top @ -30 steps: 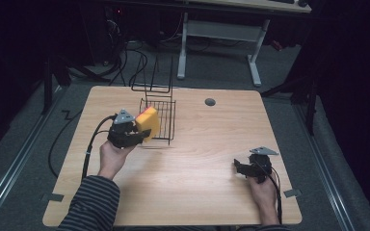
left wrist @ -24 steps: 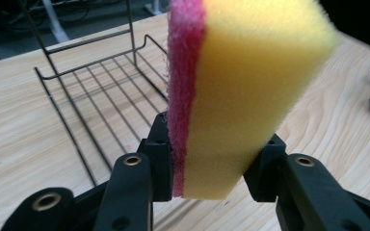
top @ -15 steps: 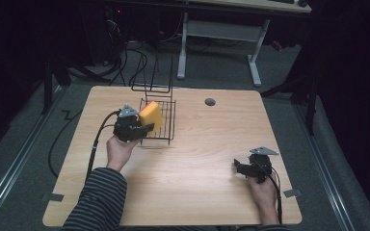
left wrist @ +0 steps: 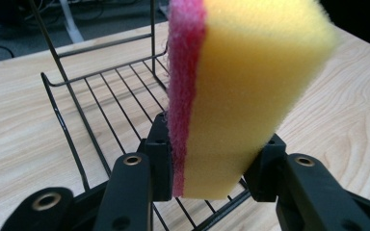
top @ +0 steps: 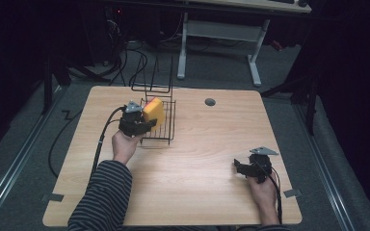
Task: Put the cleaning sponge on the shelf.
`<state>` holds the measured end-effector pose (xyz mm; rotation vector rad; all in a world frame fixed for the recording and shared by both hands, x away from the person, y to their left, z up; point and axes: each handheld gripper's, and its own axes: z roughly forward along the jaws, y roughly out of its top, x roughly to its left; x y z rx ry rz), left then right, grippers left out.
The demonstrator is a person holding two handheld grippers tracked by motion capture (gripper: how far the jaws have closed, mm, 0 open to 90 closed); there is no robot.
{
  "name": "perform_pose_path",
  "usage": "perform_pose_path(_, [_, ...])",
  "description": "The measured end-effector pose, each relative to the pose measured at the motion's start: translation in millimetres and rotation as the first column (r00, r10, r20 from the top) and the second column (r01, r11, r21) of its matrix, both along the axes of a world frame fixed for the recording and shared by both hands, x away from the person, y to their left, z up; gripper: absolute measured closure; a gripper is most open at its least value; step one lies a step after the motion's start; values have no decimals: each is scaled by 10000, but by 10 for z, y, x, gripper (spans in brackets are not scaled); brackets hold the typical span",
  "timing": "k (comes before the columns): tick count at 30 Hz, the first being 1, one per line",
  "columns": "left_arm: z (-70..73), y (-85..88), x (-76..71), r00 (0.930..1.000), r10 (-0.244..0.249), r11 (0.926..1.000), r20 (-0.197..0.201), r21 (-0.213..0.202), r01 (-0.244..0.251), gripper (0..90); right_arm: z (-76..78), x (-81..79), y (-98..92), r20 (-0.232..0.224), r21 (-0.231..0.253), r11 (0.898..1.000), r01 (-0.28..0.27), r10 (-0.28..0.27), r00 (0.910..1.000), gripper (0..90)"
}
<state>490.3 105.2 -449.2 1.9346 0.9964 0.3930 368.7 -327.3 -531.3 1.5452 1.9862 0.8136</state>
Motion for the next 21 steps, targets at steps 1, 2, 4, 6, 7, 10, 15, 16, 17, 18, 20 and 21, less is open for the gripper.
perform_pose_path(1, [-12, -13, 16, 10000, 15, 10000, -2, -17, -15, 614, 0, 0, 0, -2, 1, 10000, 1, -1, 10000, 190])
perform_pose_path(2, [-22, -29, 33, 10000, 19, 10000, -11, -20, -19, 614, 0, 0, 0, -4, 1, 10000, 1, -1, 10000, 190])
perform_pose_path(4, [-44, -63, 72, 10000, 60, 9999, 54, 141, -61, 614, 0, 0, 0, 0, 0, 10000, -3, 3, 10000, 190])
perform_pose_path(6, [-72, -95, 118, 10000, 94, 9998, -16, 156, -94, 614, 0, 0, 0, -1, 0, 10000, -2, 2, 10000, 190])
perform_pose_path(7, [-86, -113, 137, 9999, 121, 9998, -49, 156, -120, 614, 0, -1, 1, -9, 11, 10000, 10, -10, 10000, 191])
perform_pose_path(10, [-138, -146, 183, 9997, 249, 9995, -21, 208, -248, 614, 1, -1, 1, -24, 19, 10000, 30, -30, 10000, 191])
perform_pose_path(15, [-253, -151, 256, 9983, 530, 9975, -249, 488, -518, 613, 1, -2, 2, -33, 30, 10000, 37, -37, 10000, 191])
perform_pose_path(16, [-265, -150, 263, 9982, 552, 9971, -249, 542, -538, 613, 1, -2, 1, -25, 20, 10000, 27, -27, 10000, 191])
perform_pose_path(17, [-274, -150, 267, 9982, 568, 9965, -216, 632, -553, 613, 1, -2, 1, -25, 18, 10000, 26, -26, 10000, 191])
perform_pose_path(18, [-280, -150, 270, 9982, 576, 9958, -186, 724, -561, 612, 0, -1, 1, -15, 15, 10000, 12, -12, 10000, 191])
perform_pose_path(20, [-296, -150, 276, 9981, 593, 9946, -145, 863, -579, 612, 1, -1, 1, -21, 15, 10000, 23, -23, 10000, 191])
perform_pose_path(21, [-298, -149, 278, 9982, 591, 9946, -124, 857, -578, 611, 1, -2, 2, -33, 29, 10000, 37, -36, 10000, 191])
